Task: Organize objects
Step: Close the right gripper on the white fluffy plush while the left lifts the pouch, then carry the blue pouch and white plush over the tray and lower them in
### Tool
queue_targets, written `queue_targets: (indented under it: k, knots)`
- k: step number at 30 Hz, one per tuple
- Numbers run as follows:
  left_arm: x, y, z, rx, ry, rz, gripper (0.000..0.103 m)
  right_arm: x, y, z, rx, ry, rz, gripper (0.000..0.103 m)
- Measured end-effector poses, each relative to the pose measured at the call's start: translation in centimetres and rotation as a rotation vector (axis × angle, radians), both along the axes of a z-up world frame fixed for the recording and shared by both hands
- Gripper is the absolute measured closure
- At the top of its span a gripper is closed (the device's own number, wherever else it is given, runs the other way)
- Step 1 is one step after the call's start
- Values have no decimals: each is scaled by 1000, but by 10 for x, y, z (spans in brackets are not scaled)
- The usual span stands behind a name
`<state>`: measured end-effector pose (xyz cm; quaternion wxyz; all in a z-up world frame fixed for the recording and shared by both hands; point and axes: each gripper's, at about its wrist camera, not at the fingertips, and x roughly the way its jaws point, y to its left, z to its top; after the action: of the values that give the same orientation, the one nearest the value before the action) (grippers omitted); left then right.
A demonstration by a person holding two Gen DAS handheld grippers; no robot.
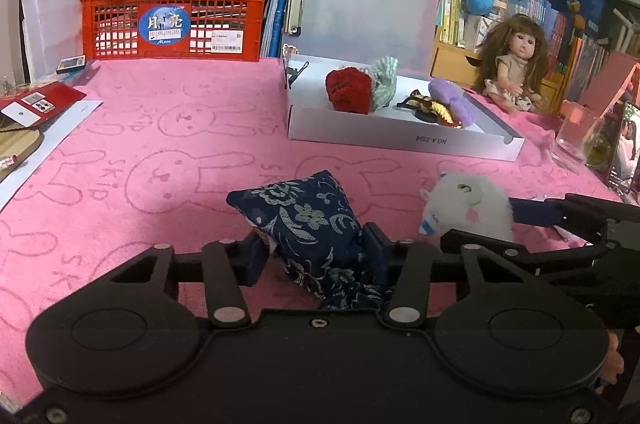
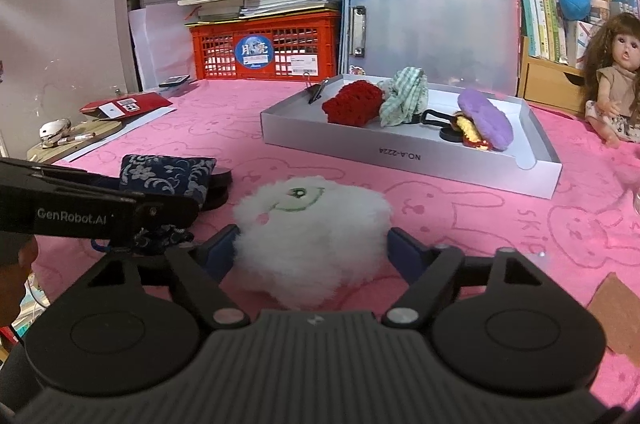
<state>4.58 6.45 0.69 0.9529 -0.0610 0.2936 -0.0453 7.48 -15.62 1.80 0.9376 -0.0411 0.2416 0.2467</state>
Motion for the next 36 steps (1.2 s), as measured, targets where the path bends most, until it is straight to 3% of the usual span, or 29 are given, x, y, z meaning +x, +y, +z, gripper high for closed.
queue_targets:
  k: [4, 19, 36]
  knots:
    - [-1, -1, 4, -10, -1, -13, 60, -4, 1, 3, 0, -31, -5, 29]
    - [0, -11, 23, 0, -49, -43, 60, -1, -14, 13, 57, -48, -70, 30]
    - [30, -18, 40, -6, -65, -46, 60, 20, -40, 28, 105, -41, -210, 30]
